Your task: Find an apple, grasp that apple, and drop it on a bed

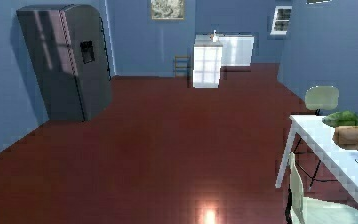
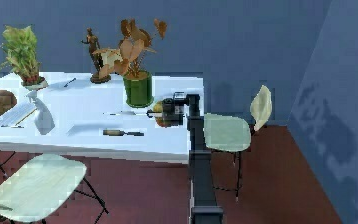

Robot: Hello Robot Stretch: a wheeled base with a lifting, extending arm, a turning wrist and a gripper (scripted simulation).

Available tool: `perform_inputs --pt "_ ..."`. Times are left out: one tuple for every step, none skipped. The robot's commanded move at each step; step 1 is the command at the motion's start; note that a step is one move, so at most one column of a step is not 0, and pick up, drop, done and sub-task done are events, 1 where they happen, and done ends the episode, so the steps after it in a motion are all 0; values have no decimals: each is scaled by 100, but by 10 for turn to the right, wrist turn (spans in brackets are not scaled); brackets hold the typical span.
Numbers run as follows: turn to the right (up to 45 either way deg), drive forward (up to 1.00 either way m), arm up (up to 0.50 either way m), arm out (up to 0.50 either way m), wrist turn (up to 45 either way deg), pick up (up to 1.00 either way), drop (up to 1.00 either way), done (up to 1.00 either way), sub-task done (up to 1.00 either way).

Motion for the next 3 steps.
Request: perform_inputs --pt "0 0 20 0 0 0 0 0 0" --pt "0 0 0 0 -450 0 0 0 0" --pt "0 0 0 0 -450 0 0 0 0"
